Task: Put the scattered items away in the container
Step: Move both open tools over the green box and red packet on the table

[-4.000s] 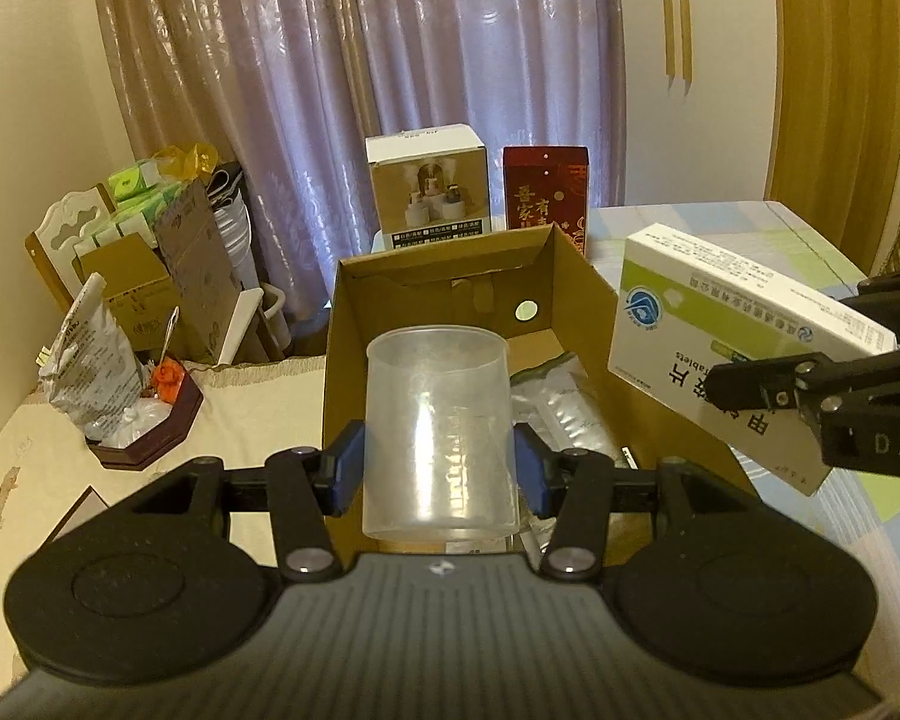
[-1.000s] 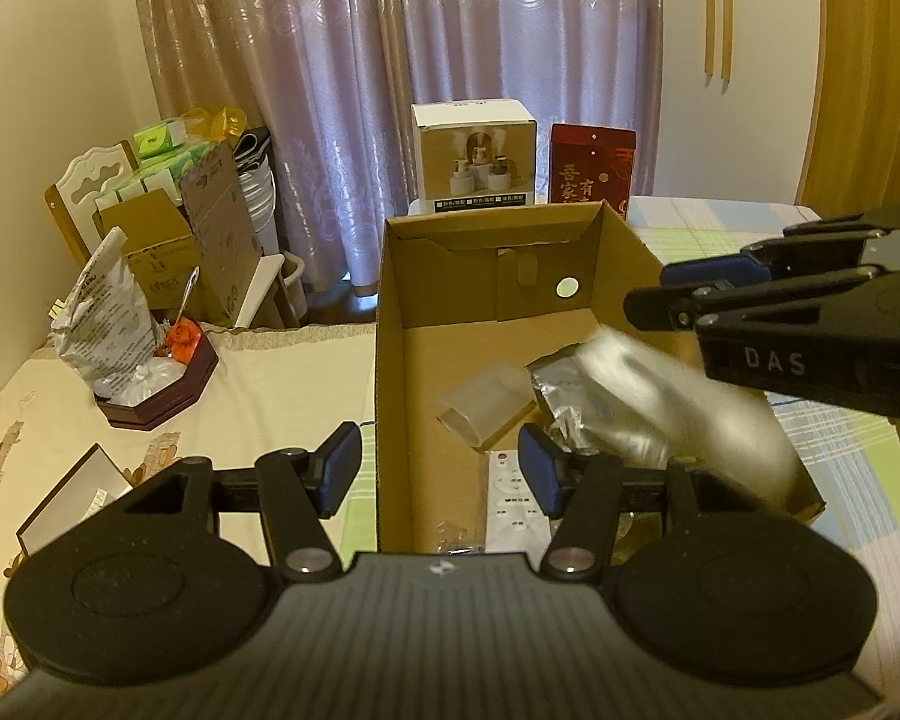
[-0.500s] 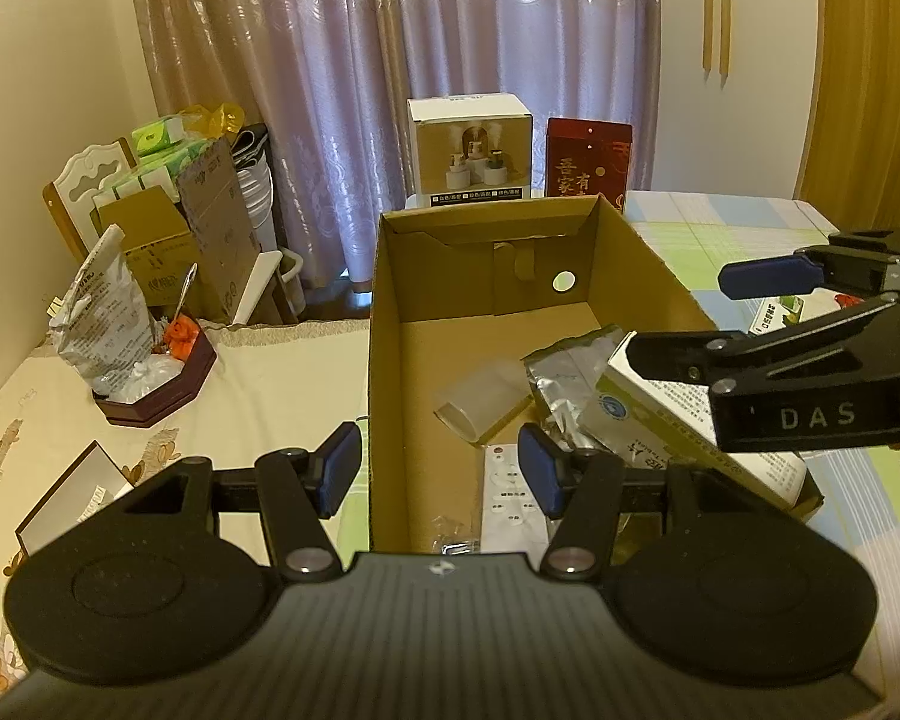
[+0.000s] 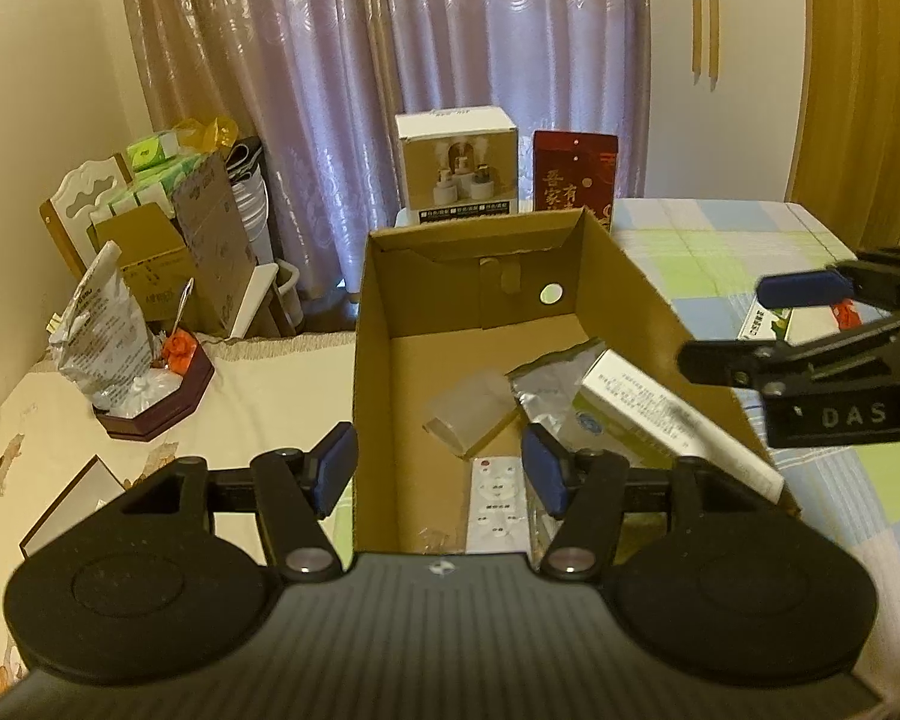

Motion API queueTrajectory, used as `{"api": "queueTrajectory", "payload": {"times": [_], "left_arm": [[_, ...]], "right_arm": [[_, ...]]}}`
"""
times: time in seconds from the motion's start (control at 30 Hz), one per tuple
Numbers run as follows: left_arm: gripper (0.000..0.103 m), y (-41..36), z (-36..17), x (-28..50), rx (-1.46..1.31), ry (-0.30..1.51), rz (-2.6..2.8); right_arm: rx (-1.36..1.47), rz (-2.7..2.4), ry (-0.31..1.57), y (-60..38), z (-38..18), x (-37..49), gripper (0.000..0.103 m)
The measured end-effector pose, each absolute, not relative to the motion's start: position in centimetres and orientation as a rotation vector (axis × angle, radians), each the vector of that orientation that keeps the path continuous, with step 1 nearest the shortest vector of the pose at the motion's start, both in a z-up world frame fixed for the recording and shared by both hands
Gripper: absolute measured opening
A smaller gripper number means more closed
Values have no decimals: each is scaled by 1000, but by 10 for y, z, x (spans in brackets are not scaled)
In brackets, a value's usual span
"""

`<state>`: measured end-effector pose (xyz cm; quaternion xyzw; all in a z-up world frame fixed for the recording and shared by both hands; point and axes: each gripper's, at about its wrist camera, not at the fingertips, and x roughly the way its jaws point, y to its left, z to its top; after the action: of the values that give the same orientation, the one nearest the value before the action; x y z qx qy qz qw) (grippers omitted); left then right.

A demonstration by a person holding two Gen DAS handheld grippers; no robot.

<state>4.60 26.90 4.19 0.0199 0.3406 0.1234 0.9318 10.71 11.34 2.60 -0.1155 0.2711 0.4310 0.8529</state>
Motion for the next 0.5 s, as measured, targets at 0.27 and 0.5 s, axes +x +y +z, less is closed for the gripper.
{"api": "queueTrajectory", "payload": {"times": [0.27, 0.5], "left_arm": [[68, 232, 54, 60, 72, 677, 193], [77, 181, 60, 83, 103, 657, 108]], "right_arm": [[-214, 824, 589, 56, 26, 121, 82], [-187, 711, 589, -15, 27, 142, 103]]}}
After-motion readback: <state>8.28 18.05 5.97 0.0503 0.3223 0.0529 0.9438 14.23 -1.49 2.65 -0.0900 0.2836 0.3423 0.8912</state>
